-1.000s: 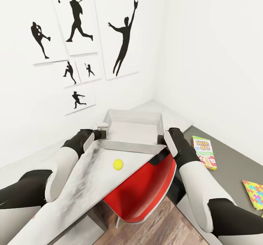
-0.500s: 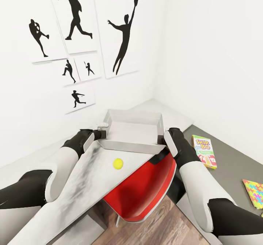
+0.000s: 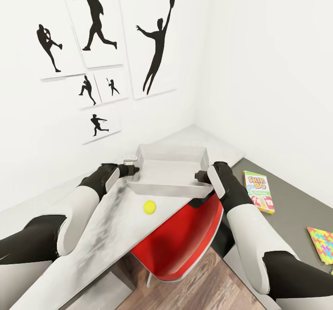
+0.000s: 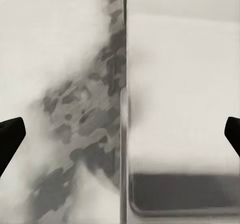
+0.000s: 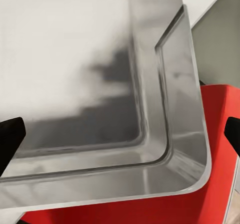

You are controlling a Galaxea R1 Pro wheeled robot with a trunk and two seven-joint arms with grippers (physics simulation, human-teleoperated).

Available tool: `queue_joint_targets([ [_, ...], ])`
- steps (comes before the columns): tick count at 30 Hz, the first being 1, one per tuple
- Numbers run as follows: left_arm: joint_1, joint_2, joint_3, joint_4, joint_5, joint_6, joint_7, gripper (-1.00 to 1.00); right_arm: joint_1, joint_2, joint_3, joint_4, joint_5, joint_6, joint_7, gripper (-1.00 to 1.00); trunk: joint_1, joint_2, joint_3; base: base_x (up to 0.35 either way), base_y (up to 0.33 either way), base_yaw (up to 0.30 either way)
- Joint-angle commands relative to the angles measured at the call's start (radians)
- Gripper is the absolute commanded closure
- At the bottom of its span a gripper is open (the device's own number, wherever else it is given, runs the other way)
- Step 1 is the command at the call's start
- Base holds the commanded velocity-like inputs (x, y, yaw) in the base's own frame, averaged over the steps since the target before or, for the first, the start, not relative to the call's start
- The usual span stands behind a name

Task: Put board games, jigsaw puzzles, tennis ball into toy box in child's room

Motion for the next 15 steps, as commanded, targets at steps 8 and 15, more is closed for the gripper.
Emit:
queue_joint_targets([
  [8, 0.000, 0.000, 0.005, -0.003, 0.002, 0.006, -0.002, -1.00, -0.001, 0.000, -0.001, -0.001, -0.014, 0.002, -0.009, -1.00, 0.001, -0.002, -0.002, 0.000, 0.000, 0.000],
  [15, -0.001, 0.019, 0.015, -0.031, 0.009, 0.011, -0.004, -1.00, -0.001, -0.001, -0.001, -0.010, -0.014, 0.001, -0.009, -1.00, 0.001, -0.002, -0.002, 0.000, 0.000, 0.000],
])
